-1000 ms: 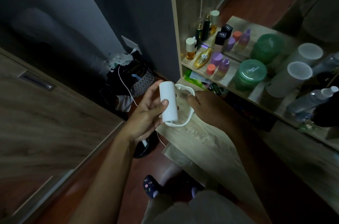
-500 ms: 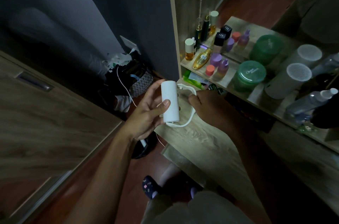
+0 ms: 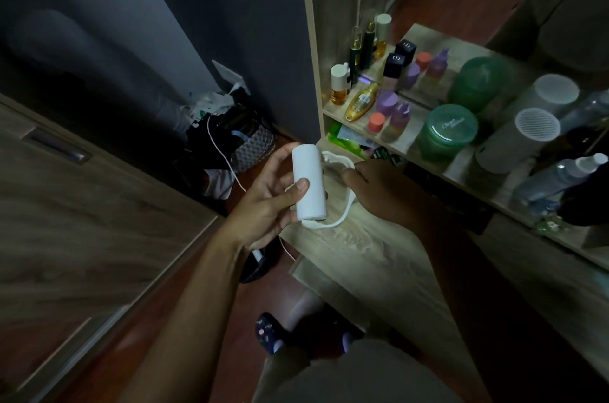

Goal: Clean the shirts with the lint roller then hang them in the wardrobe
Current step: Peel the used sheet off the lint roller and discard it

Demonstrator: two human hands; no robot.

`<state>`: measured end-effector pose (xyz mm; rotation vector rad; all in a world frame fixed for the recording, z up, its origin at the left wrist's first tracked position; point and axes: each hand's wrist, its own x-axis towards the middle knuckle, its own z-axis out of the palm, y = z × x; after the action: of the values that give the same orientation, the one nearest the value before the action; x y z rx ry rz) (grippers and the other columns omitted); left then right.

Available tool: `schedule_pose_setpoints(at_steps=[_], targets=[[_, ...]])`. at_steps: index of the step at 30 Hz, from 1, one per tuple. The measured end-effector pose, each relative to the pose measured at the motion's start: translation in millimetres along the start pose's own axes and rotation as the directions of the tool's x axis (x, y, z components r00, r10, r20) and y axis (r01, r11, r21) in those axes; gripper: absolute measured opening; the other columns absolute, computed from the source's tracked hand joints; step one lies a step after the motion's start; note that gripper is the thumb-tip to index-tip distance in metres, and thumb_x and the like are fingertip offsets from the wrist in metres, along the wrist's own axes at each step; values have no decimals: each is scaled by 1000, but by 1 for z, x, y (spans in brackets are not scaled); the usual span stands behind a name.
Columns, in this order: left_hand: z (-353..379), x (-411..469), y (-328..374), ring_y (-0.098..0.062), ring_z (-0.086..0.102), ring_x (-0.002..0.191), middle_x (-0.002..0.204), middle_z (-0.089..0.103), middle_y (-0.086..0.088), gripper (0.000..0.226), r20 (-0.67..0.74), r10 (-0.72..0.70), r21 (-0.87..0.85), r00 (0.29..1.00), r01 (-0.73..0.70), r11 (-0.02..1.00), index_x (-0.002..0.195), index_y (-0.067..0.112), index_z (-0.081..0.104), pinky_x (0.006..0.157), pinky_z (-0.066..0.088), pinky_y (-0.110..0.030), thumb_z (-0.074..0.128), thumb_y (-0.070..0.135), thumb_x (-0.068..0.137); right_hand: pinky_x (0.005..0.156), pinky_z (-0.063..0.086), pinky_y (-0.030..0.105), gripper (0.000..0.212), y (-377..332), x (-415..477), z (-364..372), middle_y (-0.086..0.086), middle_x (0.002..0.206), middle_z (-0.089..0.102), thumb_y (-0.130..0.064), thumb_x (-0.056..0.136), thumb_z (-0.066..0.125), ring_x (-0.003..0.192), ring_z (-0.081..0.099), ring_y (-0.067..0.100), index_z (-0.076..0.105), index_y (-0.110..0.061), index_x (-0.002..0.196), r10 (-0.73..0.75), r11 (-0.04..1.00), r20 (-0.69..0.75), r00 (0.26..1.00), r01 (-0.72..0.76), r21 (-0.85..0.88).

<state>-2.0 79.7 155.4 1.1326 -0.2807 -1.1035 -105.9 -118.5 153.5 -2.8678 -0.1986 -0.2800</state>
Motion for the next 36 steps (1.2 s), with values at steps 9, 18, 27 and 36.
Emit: schedule_pose_setpoints(at_steps=[9, 18, 27, 36], targets=[[2, 3, -1, -43, 58, 116, 139, 53, -24, 82, 67, -6, -4, 998, 6, 1000, 149, 27, 37, 96, 52, -56, 82, 19, 80, 35, 49, 36, 18, -2, 2, -5, 21, 53, 58, 10, 61, 76, 42, 58, 35, 65, 10, 75, -14, 1000, 92, 996, 15, -4], [1, 0, -3, -28, 64, 110, 133, 57, -21, 87, 36, 4, -79, 999, -1, 997, 149, 23, 38, 88, 59, -45, 86, 18, 76, 45, 49, 37, 14, -2, 3, -6, 23, 65, 61, 2, 75, 72, 55, 62, 36, 65, 9, 84, 77, 996, 149, 986, -72, -44], [1, -1, -4, -36, 56, 114, 139, 47, -26, 88, 40, 19, -155, 999, -13, 988, 152, 19, 33, 94, 56, -51, 84, 17, 79, 36, 39, 29, 23, -4, -5, 1, 16, 55, 52, -7, 84, 40, 42, 52, 29, 59, 2, 75, 30, 998, -34, 999, -31, -57], [2, -7, -6, -35, 54, 123, 141, 49, -27, 85, 88, 25, -167, 996, -11, 986, 154, 17, 30, 104, 46, -54, 79, 14, 84, 36, 44, 36, 23, -13, -7, 0, 17, 59, 51, -9, 86, 38, 44, 51, 31, 59, 0, 79, 130, 990, -14, 991, -131, -44]])
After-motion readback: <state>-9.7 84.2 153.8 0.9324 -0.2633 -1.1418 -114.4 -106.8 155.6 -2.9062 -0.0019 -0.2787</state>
